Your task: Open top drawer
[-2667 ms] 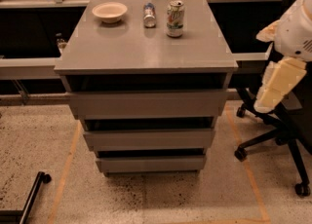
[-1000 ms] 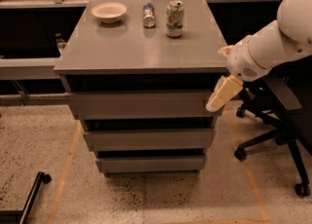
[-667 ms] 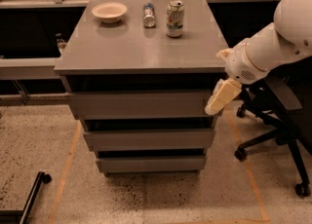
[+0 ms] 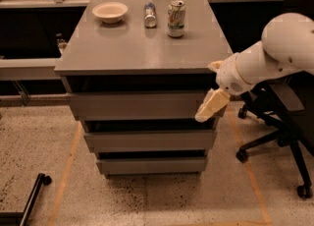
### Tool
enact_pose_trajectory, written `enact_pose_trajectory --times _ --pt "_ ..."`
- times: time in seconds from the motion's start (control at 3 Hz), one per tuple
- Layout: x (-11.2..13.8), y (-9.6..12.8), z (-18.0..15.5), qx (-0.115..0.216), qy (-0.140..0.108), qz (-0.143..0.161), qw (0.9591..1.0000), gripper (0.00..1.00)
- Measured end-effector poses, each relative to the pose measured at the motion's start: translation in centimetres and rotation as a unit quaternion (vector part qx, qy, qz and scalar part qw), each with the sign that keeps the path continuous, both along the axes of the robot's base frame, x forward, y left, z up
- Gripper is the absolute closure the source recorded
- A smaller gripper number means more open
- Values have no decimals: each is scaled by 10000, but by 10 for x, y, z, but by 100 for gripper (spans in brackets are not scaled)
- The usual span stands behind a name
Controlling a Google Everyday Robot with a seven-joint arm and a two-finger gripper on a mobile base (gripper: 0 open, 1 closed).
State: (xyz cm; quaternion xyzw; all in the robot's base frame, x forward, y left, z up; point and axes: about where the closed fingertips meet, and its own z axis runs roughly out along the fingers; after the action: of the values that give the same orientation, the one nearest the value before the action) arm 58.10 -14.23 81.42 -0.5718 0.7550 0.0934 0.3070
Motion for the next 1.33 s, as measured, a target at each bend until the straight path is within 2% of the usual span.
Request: enact_pose_trajectory --times 0.67,1.0,1.33 --pt "16 22 -52 369 330 91 9987 0" --pt "29 29 -72 461 439 116 9979 0" --pt "49 39 -91 468 521 275 9972 0"
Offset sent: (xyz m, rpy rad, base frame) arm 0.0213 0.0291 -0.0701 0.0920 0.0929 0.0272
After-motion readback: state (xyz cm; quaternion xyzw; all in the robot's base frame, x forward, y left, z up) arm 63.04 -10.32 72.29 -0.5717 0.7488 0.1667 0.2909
